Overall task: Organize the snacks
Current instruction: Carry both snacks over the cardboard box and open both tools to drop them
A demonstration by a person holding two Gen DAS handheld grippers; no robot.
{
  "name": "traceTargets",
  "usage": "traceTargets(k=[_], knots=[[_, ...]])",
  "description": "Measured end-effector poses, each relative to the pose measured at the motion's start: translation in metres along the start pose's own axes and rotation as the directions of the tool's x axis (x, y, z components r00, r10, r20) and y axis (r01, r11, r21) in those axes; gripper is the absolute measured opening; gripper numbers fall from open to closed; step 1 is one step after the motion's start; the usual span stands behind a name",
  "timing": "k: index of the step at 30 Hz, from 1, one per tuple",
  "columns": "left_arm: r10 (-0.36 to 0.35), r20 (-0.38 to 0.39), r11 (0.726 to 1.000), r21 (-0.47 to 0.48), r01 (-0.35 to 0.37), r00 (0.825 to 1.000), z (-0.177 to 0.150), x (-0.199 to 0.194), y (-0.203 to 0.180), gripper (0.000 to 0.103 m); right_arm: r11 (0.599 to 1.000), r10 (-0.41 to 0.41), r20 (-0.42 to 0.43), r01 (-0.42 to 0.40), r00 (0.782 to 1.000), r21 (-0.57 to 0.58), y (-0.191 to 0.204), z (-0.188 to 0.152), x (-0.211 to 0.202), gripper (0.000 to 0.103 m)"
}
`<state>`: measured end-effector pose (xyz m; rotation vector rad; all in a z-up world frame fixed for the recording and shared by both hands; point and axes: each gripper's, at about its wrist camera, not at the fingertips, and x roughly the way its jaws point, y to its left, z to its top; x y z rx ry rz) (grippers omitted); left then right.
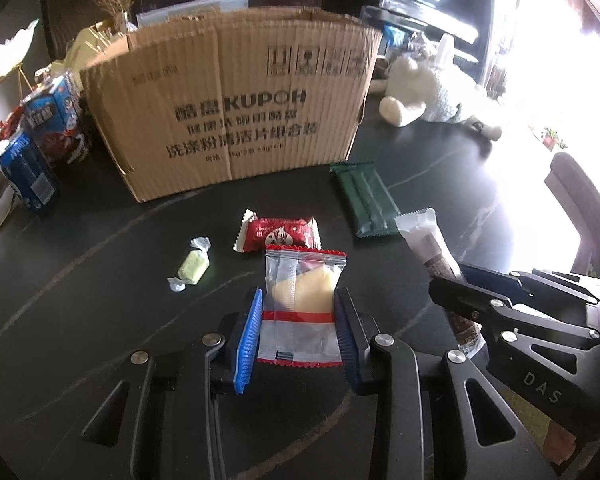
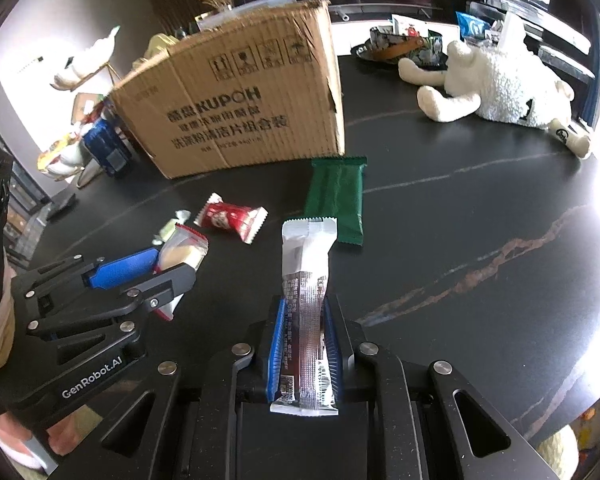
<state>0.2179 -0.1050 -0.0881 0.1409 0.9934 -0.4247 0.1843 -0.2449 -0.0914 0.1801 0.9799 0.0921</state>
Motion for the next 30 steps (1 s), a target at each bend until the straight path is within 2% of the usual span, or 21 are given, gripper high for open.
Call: traceTargets(k=[12,30], knots=[[0.006,0.111,1.0,-0.006,-0.005,0.994,0.008,-0.053,0.003,0.035,0.999,0.033,0.097,-0.03,0.995,-0.033,0.02,0.012,-0.04,0.02],[0.029,0.252,1.0,-0.013,-0.026,0.967,0.039,-0.112,0.015,0.035,0.994,0.1,0.222,-0.087,0.97,-0.069,0.047,0.048,-0.083,0.02]])
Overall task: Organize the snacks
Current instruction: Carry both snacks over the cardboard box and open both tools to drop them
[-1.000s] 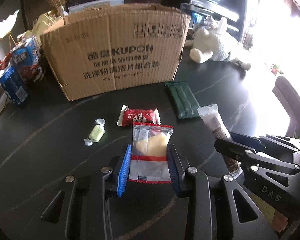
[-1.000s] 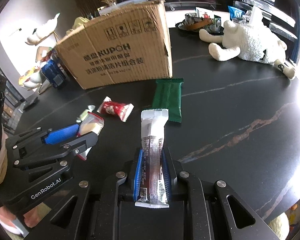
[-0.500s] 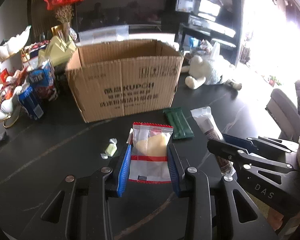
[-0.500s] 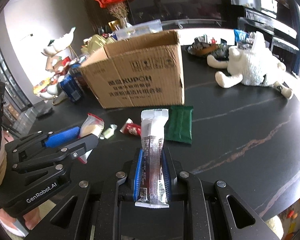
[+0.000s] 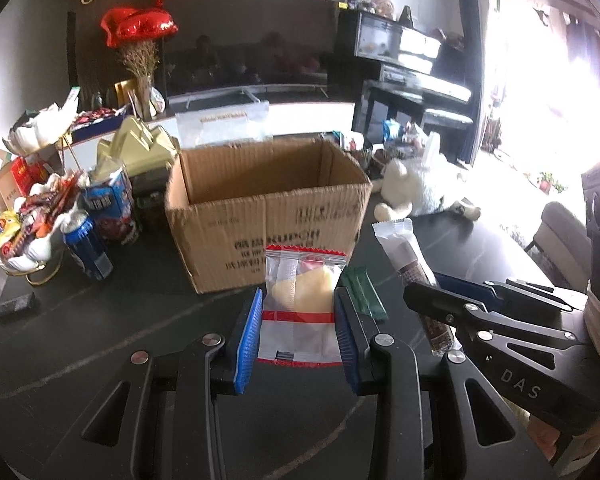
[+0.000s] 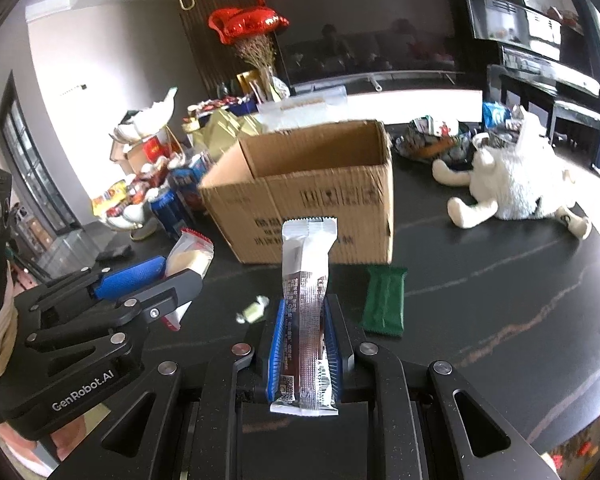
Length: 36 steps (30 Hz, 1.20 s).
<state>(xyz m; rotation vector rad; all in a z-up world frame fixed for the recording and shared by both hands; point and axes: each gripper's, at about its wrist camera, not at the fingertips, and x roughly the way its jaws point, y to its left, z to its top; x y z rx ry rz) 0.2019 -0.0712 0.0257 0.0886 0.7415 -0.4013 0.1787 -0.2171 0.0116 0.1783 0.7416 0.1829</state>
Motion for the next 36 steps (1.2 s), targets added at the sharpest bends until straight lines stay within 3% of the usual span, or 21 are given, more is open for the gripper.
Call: traceTargets(k=[21,36], knots=[[0.059,0.087,0.998,0.012,-0.061,0.994,0.064,-0.016,0.024,0.035,0.998,0.023,0.084,-0.018,0.996,-0.054,0.02,0.075,-0.002,0.02],[0.072,0.07,0.997,0.009,-0.073,0.995,0.108,0.025,0.042,0.035,0.997,0.022,0.057,-0.017,0.998,-0.077,0.011,0.123,0.044,0.02]])
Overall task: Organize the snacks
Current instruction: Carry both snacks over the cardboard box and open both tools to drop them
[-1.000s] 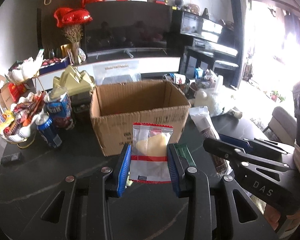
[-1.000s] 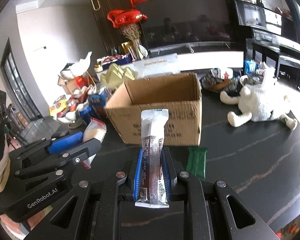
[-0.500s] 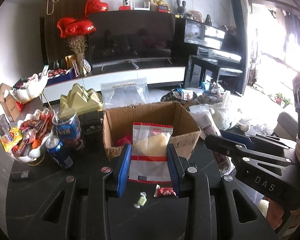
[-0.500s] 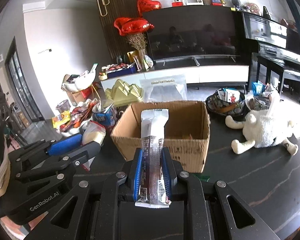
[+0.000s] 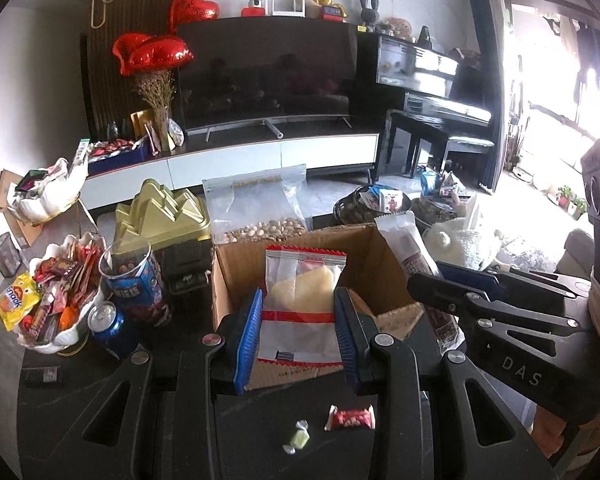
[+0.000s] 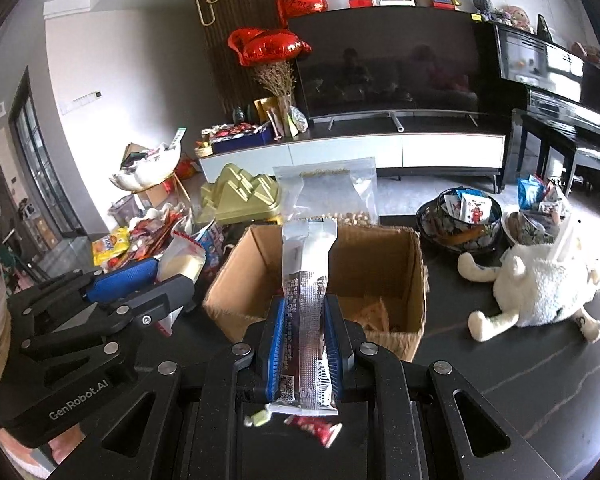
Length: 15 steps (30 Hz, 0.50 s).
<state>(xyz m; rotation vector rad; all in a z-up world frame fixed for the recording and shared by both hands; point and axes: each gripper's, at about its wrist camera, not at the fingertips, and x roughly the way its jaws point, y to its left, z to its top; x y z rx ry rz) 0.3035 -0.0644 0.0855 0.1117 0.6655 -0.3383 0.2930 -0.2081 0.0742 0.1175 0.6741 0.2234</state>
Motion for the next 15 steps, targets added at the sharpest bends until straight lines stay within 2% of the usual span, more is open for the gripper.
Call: traceTargets(k=[15], knots=[[-0.012,-0.054,0.999,-0.046,0.009,0.998,0.016,0.077,0.02,0.035,1.0,-0.01,-0.03,0.01,0.999,0.002,-0.019,0.025,0.066,0.02]])
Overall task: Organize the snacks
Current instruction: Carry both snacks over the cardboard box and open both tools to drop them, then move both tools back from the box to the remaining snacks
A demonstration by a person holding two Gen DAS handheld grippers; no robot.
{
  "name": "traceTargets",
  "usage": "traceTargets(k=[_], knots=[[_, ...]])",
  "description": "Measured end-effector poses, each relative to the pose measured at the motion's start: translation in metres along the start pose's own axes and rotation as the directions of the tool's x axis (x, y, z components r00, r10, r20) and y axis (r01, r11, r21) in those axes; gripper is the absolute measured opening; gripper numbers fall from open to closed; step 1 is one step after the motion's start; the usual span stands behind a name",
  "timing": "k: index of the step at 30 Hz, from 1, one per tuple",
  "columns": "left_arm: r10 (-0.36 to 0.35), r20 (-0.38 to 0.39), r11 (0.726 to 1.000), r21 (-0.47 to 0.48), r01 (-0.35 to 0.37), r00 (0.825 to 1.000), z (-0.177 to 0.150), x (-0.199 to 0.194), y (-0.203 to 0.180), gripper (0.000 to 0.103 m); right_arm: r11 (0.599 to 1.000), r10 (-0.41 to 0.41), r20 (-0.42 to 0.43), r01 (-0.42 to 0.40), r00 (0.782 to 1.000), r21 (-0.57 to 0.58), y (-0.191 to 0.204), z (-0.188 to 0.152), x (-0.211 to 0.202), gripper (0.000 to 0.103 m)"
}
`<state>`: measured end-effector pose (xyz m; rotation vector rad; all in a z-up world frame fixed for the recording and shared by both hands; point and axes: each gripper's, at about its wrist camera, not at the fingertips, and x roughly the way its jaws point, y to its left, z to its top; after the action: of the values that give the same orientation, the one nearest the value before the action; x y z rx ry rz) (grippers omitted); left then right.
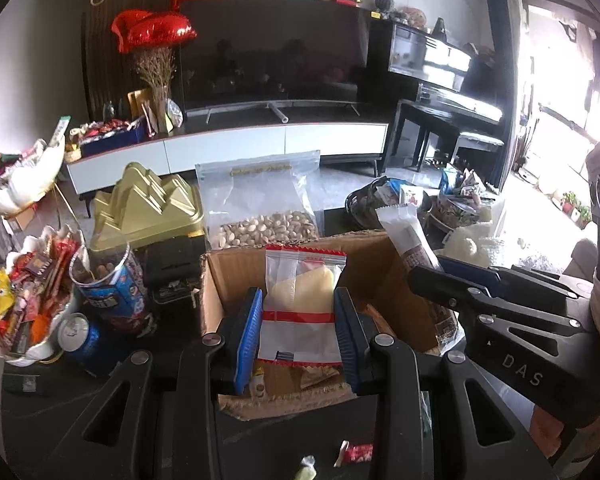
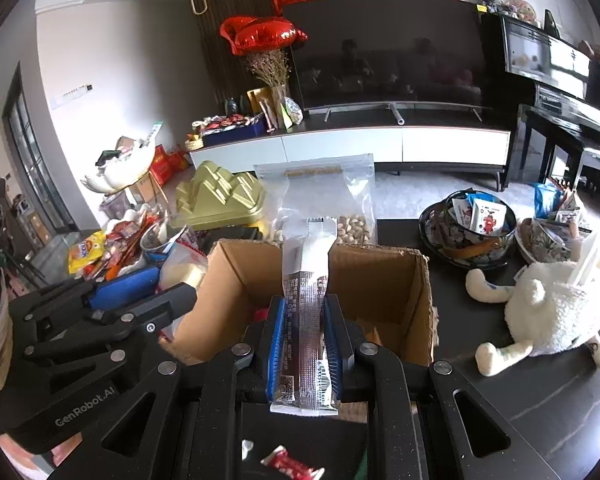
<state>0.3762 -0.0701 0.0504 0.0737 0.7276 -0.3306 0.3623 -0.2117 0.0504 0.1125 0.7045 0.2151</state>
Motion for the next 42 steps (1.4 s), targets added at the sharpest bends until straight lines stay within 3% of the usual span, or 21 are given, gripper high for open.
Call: traceTargets(k=[4,6,8,25,42], knots=[[0.022,-0.019,1.0,0.009,-0.022,1.0,0.002,0.019,0.001,0.039,1.0,-0.013,-0.009,0.013,1.0,0.012,-0.01,0.0,0.015,0.022],[0.061,-0.013,0.998,0.019,-0.06,0.998,-0.001,0.021,0.0,0.041,0.999,-0.036,-0.016,0.036,0.999,0.005,-0.012,-0.002,0.02,0.037],[0.06,-0.009,0.998,0.014,-0.06,0.998,-0.004,0.02,0.001,0.05,0.998,-0.068,-0.008,0.068,0.998,-0.004,-0.014,-0.004,0.02,0.039],[0.072,0.055,0.997,0.024,-0.073,0.996,-0.029,-0.045,-0.009,0.051,1.0,-0.004,0.032,0.005,0.999,-0.027,0.005,-0.034,-0.029,0.039],[0.066,0.055,0.997,0.035,-0.068,0.996,-0.068,-0.096,-0.018,0.051,0.997,0.053,0.025,-0.052,0.998,-0.059,0.032,-0.078,-0.071,0.039]])
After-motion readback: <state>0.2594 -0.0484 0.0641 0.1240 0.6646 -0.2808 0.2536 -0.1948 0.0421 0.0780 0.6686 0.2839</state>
